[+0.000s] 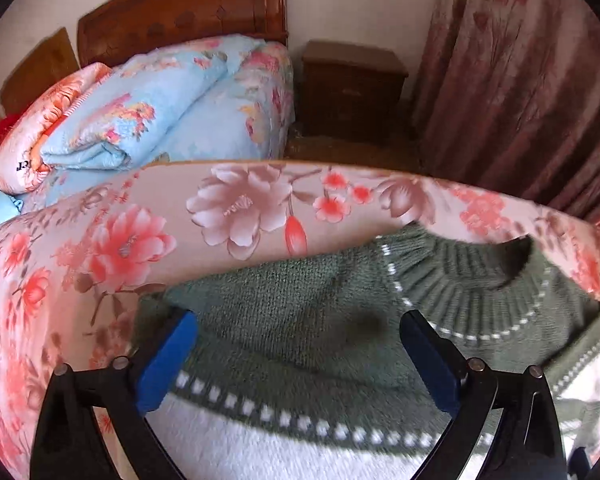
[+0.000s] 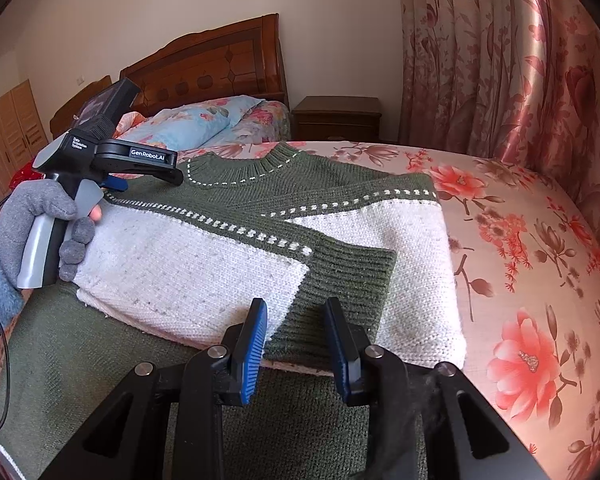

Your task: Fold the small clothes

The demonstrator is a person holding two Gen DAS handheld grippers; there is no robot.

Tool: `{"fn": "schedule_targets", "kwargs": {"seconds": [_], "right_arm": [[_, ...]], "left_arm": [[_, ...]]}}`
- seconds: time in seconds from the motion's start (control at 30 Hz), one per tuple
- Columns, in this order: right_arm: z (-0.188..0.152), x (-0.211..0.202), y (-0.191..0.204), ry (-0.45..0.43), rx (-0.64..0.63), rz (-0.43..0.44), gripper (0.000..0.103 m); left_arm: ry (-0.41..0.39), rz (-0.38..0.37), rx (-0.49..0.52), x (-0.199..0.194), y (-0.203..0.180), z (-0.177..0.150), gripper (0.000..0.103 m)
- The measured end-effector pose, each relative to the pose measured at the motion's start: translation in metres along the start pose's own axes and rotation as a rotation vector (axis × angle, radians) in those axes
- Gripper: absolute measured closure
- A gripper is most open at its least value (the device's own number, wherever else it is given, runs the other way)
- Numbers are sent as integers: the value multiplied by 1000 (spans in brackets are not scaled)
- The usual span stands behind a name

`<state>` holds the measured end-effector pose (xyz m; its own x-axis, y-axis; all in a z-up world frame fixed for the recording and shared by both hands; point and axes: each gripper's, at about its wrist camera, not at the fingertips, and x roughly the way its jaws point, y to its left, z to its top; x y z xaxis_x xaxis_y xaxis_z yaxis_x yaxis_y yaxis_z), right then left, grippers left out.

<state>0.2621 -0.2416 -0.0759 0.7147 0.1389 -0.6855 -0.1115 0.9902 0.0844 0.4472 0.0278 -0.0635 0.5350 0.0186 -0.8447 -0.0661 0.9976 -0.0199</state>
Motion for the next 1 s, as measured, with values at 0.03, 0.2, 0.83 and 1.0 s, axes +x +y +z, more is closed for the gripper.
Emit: {"fn": "schedule_targets", "kwargs": {"seconds": [0.03,0.2,0.83,1.0], "right_arm": [[0,0,0,0,0,1,73],[0,0,-1,0,1,3,73],[0,0,-3,0,1,6,73],[0,0,-3,1,0,5,73]], "left_arm": [[-43,-26,-2,-17,-2,-7,0],[-124,-132,169,-77,-35,-59,0],[-124,-61,164,-74,-19,-142,0],[-116,-56,151,-69,-19,-141,0]]}}
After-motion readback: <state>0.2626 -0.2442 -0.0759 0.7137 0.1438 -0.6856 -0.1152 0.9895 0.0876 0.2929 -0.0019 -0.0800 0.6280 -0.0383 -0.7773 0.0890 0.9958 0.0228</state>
